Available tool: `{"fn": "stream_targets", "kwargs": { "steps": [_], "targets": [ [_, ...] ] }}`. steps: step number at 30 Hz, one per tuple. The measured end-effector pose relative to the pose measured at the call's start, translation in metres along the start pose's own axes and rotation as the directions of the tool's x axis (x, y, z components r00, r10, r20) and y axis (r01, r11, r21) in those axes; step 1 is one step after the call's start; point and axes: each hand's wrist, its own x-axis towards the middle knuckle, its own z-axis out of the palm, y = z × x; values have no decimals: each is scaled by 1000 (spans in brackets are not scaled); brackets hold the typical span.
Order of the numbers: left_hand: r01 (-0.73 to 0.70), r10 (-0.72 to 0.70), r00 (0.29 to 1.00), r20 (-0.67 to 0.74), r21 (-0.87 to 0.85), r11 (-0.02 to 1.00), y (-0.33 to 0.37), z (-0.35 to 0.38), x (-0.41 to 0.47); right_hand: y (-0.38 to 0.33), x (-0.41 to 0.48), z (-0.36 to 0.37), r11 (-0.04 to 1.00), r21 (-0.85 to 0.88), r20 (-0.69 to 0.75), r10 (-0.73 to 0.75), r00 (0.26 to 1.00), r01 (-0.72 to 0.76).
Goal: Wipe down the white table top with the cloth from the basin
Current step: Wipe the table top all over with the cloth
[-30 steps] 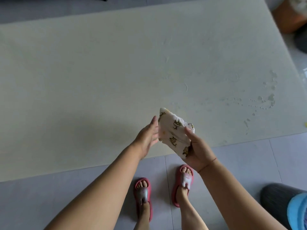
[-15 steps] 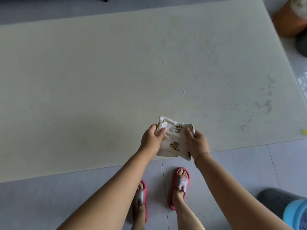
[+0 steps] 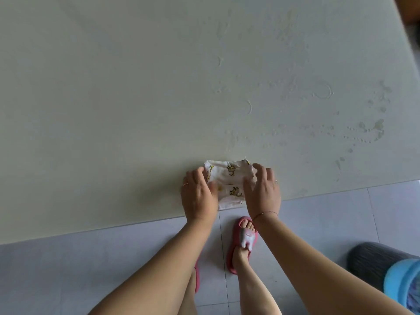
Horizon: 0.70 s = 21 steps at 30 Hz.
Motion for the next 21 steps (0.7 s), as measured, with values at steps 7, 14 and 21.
{"fn": "stream_targets", "kwargs": {
  "steps": [7,14,21],
  "targets": [
    [-538,487,841,236,281,795,-26,14,5,-12,-23,28,892,-220,132,-374,918,395],
    [-521,436,826,359,190,832,-35,14,11,-1,-15,48,863,-328,240,-318,917,385],
    [-364,364,931,34,187,912,-48,-9,48,-24,-9,54,880,-402,158,-205,966,252]
  ]
}}
